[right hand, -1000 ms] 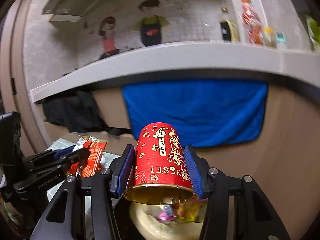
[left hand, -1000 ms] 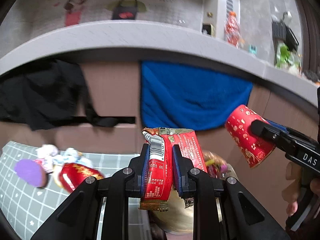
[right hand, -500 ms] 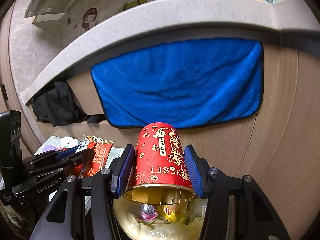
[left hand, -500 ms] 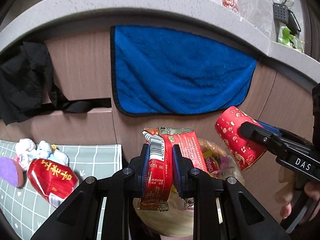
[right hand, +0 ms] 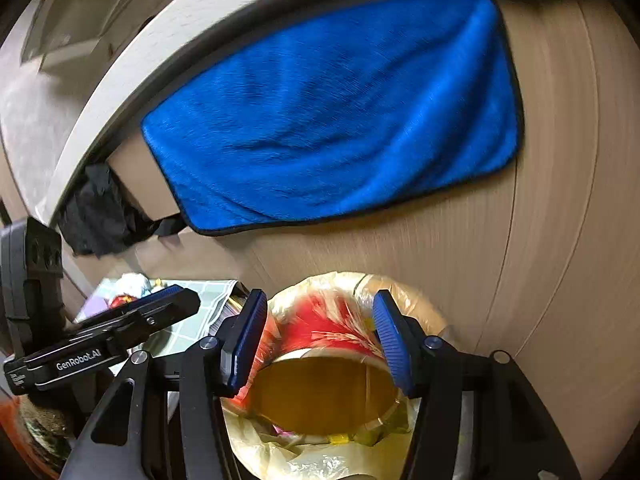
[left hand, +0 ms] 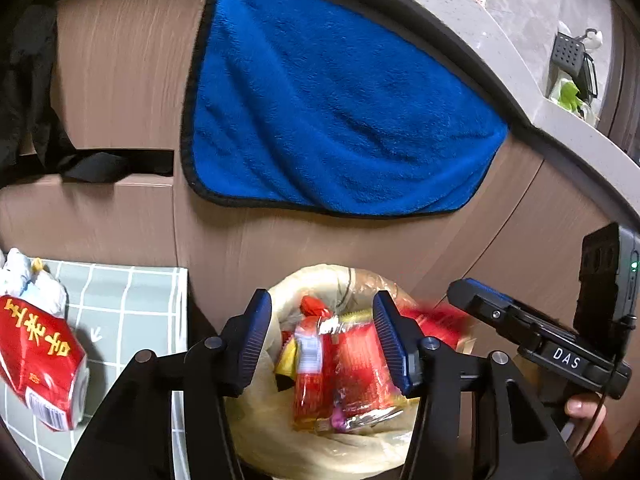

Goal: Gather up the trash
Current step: 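Hold both items over the yellow bin and open both tools to drop them, then grasp the red soda can with the left tool while the right tool grasps the white-blue tissue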

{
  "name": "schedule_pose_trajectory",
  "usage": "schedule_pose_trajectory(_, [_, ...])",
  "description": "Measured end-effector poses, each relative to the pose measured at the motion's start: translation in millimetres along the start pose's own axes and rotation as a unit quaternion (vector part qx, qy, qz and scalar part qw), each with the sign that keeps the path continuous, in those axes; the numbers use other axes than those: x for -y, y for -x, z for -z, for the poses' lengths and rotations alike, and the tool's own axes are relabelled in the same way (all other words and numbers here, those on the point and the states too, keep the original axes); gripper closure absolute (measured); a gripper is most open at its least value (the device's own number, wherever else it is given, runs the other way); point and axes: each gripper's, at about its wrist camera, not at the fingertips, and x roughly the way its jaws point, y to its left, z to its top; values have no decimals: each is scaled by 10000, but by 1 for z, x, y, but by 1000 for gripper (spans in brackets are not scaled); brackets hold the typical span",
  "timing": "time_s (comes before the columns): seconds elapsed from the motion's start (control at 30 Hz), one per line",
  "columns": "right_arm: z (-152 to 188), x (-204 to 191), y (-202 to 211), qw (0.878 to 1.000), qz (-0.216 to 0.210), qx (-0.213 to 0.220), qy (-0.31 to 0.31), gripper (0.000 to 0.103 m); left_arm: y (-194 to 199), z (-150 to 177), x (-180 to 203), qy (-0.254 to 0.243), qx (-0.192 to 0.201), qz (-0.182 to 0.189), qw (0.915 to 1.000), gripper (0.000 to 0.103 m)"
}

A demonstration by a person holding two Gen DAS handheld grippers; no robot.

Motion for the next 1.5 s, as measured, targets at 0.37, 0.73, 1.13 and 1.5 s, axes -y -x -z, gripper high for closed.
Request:
schedule_pose_trajectory(0.37, [-6,-26,24,9995,126,275,89,48,87,-10,-60,310,574,-852,9942,48])
schedule_pose_trajectory(0.73, [2,-148,8,9935,-204,277,1088,48,191,11,-159,734,1077,-1749,9759,48])
schedule_pose_trajectory(1.13, [37,-234,-26,9833,-847,-182,1600,49,213,54,-242,1453,824,-1979,9659,48])
schedule_pose_trajectory(1.5, [50,-244,-63,9782,-987,-697,1690,49,193,64,-257,1792,633,-1422,9714,45])
